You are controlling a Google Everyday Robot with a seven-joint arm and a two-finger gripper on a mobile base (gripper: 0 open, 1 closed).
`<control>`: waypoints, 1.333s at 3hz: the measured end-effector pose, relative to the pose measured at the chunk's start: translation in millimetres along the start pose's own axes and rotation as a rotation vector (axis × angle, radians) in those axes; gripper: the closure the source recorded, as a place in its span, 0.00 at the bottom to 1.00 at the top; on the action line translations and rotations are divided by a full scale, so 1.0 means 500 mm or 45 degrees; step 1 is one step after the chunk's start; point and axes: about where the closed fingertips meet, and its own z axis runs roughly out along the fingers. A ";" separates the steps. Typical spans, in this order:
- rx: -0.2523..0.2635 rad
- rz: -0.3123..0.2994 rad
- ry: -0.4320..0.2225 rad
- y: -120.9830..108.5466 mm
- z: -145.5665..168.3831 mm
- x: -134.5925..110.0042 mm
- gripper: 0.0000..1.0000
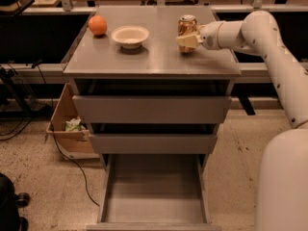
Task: Place orange can into bottom drawer
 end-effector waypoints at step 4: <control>-0.246 -0.008 0.105 0.209 -0.205 0.028 1.00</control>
Offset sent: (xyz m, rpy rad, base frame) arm -0.1513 -0.0065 0.0327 -0.0380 0.0648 0.2176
